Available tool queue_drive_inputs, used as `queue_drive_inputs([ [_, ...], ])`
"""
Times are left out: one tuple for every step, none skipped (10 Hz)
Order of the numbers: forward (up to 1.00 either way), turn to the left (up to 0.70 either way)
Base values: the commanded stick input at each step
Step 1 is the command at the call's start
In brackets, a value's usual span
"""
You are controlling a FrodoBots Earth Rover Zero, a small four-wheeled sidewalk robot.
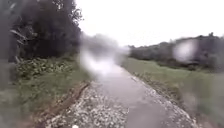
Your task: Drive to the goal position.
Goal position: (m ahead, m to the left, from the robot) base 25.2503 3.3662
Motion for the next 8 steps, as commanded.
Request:
queue_drive_inputs([
  [0.85, 0.0],
  [0.85, 0.0],
  [0.85, 0.0],
  [0.85, 0.0],
  [0.85, -0.08],
  [0.85, -0.22],
  [0.85, -0.34],
  [0.85, -0.34],
])
